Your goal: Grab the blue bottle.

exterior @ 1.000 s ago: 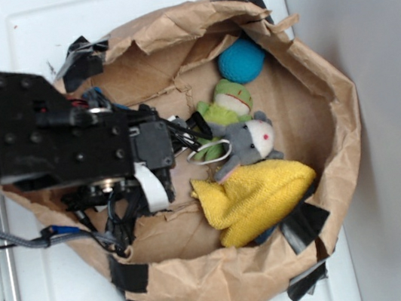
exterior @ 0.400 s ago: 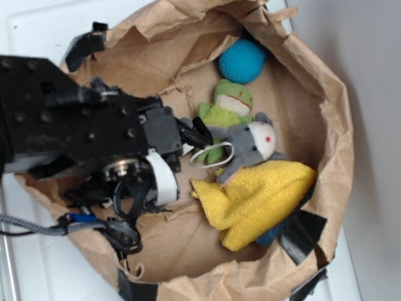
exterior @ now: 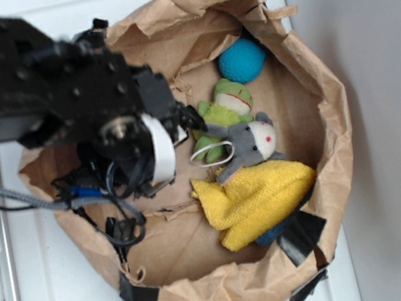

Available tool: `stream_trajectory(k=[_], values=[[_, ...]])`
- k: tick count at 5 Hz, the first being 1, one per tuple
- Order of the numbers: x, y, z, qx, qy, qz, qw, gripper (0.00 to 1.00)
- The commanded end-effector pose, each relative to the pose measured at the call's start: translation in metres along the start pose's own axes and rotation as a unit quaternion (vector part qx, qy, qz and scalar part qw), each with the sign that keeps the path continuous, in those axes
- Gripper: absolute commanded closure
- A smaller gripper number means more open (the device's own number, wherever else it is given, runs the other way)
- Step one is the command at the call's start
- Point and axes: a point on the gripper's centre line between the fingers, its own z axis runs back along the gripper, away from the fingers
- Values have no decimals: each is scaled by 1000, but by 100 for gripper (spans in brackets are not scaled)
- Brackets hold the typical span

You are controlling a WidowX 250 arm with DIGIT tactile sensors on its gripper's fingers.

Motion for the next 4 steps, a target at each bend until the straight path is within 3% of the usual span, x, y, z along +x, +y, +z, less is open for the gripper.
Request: stream_trajectory(k=[1,2,3,4], values=[[2,16,67,27,-51,66,996,100],[13,15,92,57,-69,131,987,100],[17,14,119,82,-69,224,969,100],[13,11,142,94,-67,343,932,100]])
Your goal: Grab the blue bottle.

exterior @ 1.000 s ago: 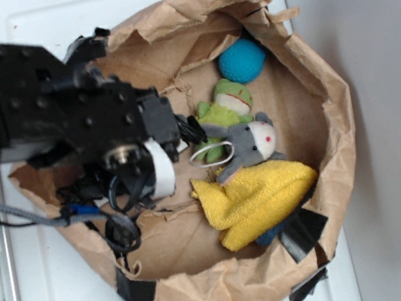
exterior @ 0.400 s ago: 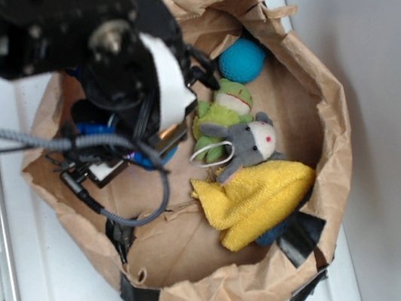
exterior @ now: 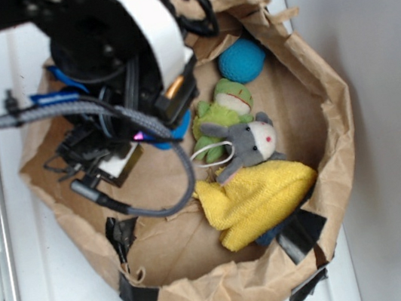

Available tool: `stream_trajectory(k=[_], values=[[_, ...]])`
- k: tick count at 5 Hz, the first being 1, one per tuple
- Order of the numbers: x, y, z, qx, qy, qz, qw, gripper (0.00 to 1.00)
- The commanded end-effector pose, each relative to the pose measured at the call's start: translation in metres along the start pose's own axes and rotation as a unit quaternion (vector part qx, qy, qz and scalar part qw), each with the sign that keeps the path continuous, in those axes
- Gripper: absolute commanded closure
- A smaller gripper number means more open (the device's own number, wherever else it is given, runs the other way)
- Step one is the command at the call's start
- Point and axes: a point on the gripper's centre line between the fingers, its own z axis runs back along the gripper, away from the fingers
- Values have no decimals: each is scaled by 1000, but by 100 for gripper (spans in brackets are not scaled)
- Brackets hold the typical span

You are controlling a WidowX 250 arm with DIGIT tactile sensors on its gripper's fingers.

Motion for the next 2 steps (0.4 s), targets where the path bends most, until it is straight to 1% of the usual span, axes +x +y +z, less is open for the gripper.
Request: stream_trajectory(k=[1,2], values=[[5,4,45,45,4,172,984,100],[5,4,41,59,15,197,978,100]])
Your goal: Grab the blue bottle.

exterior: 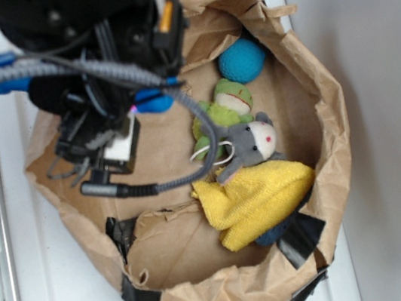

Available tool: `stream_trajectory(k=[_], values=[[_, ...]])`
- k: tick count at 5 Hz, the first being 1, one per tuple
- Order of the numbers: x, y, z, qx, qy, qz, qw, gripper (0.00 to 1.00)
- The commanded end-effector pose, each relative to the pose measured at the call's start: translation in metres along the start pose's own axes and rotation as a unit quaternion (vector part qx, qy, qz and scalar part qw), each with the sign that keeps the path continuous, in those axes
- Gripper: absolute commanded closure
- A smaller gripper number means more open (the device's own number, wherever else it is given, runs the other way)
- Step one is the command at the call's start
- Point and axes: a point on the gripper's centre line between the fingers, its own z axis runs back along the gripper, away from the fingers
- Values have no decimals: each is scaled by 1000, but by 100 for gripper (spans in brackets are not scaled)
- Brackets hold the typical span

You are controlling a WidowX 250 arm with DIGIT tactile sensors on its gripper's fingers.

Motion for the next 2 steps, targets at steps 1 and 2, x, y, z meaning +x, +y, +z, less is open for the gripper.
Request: stream_trajectory(k=[1,2], values=[[9,-3,6,22,-8,29,999,100],[9,-4,2,26,-5,28,999,100]])
